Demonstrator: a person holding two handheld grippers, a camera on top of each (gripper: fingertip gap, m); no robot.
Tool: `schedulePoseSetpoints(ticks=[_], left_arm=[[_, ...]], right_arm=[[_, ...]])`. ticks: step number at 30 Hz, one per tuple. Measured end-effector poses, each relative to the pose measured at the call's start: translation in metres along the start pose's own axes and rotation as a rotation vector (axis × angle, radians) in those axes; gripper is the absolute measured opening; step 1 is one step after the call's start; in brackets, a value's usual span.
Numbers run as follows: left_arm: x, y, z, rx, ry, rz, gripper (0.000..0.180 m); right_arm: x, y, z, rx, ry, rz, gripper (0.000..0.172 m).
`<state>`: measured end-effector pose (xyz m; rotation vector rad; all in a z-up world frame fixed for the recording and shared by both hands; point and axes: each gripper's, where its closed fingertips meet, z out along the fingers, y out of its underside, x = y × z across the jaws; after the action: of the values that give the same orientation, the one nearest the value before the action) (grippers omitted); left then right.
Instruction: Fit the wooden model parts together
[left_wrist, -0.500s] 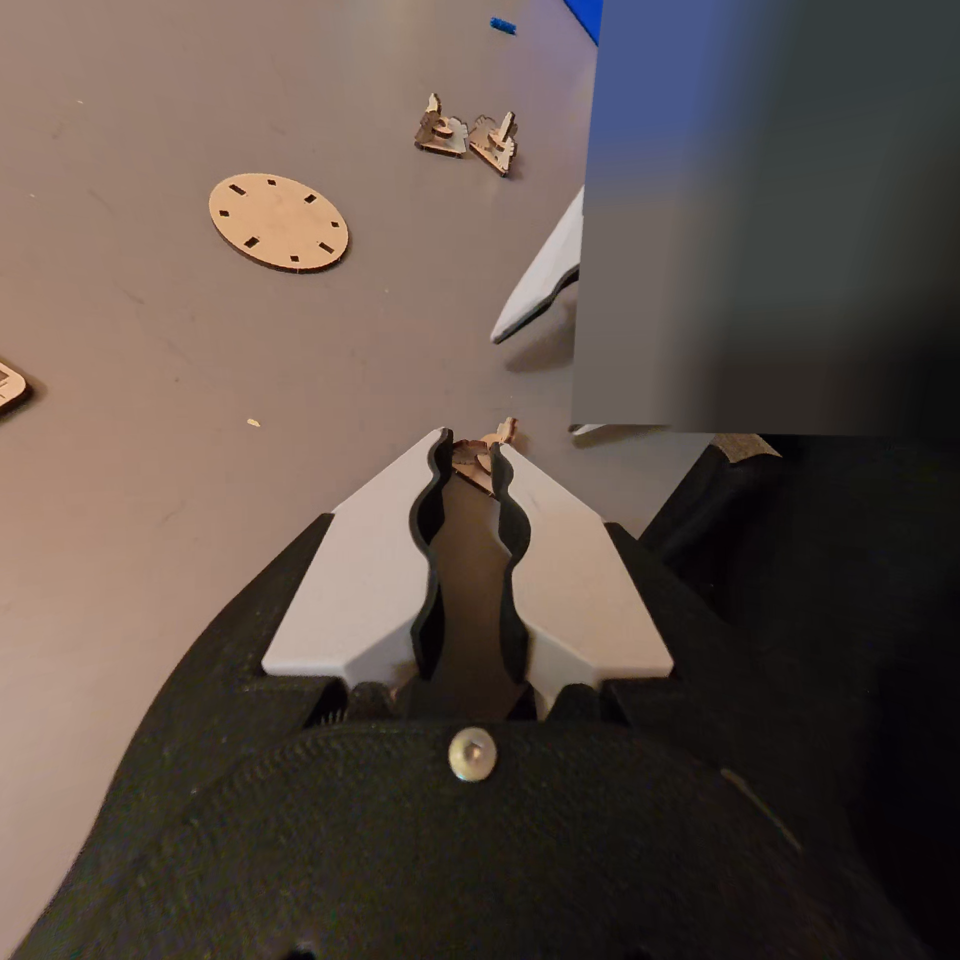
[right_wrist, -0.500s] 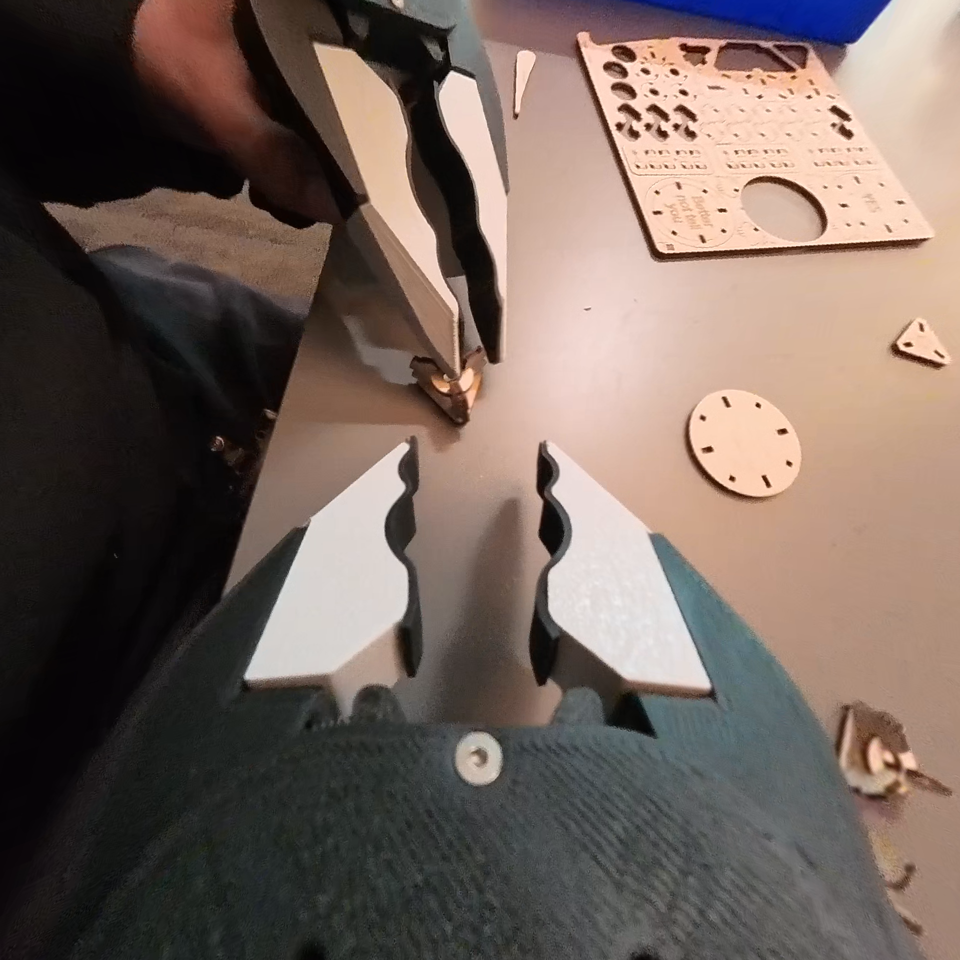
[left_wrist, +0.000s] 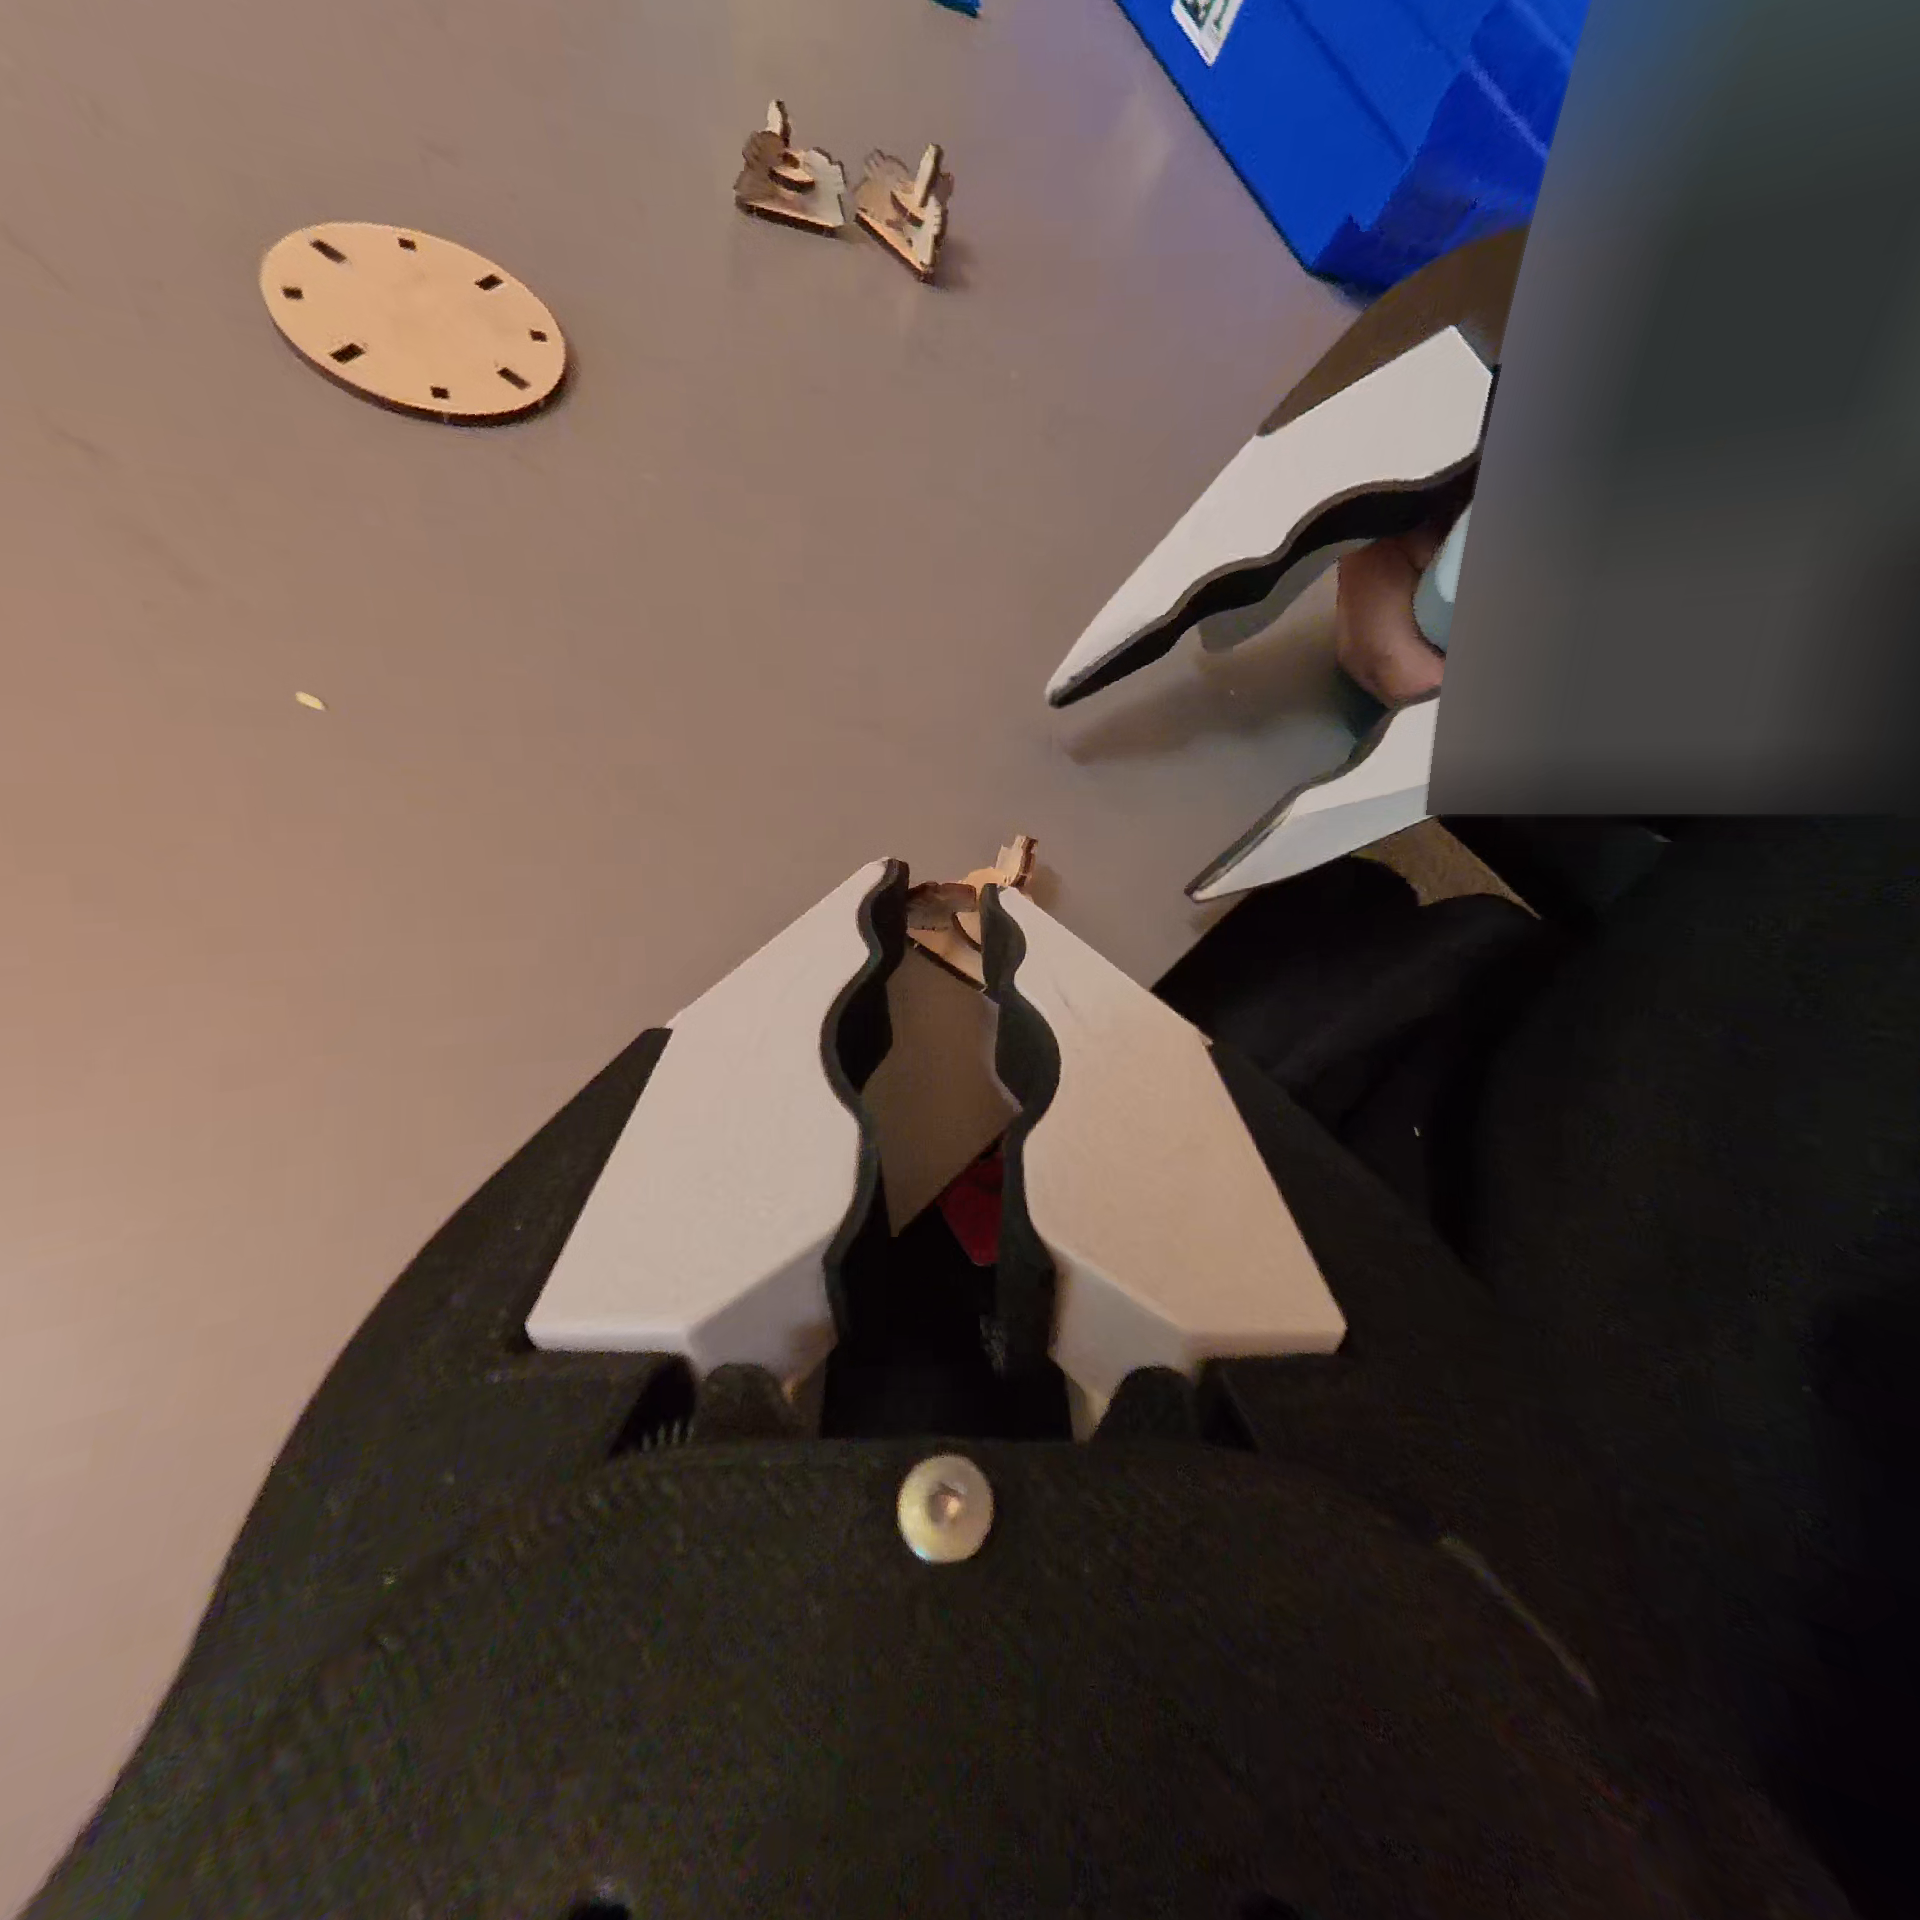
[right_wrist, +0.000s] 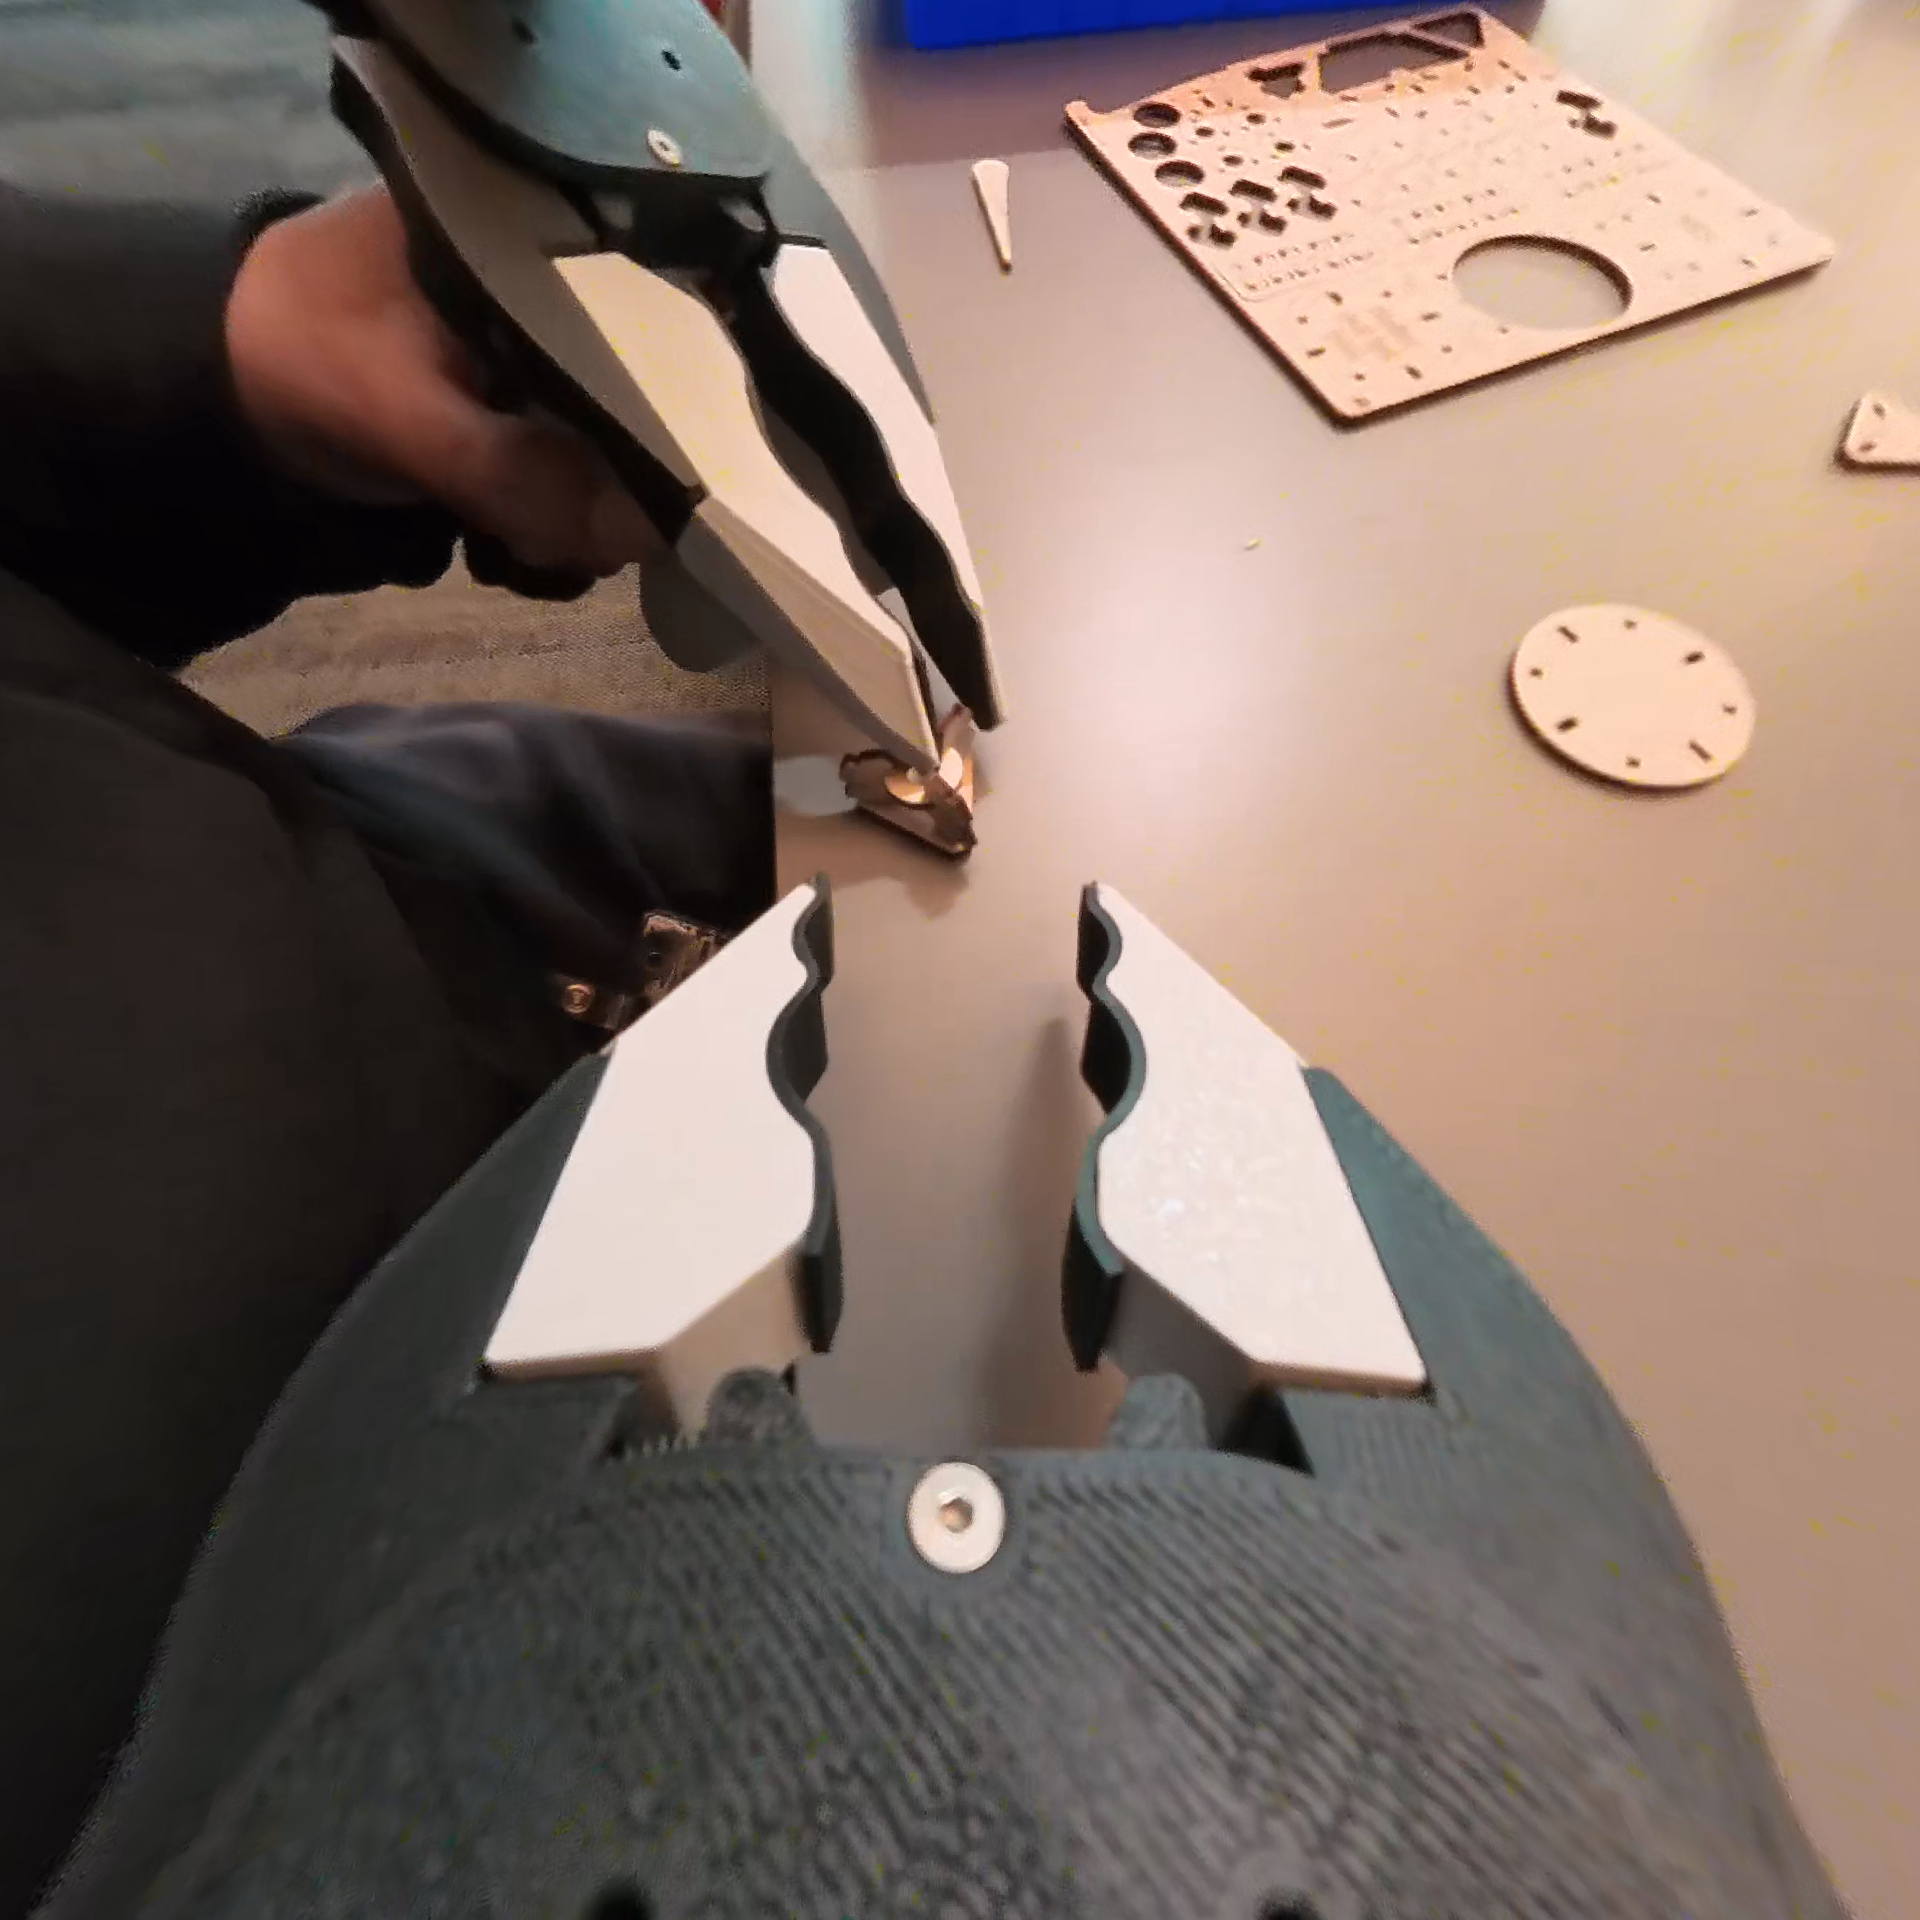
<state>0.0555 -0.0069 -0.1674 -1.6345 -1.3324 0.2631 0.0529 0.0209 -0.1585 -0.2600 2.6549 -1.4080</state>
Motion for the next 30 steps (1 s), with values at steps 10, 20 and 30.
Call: schedulePoseSetpoints(ticks=[10,20,30], left_arm=[[0.020,0.012,-0.001,0.071,0.016,0.003,0.013],[0.032,0.019,-0.005,0.128,0.042,0.029,0.012],[0.033,0.020,-0.007,0.199,0.040,0.043,0.012]], right_arm=[[-0.059,0.008,-0.014,0.275,-0.154,0.483,0.045],[-0.066,0.021,-0.006,0.377,-0.194,0.770,0.029],[-0.079,0.035,0.017,0.296,-0.318,1.079,0.075]])
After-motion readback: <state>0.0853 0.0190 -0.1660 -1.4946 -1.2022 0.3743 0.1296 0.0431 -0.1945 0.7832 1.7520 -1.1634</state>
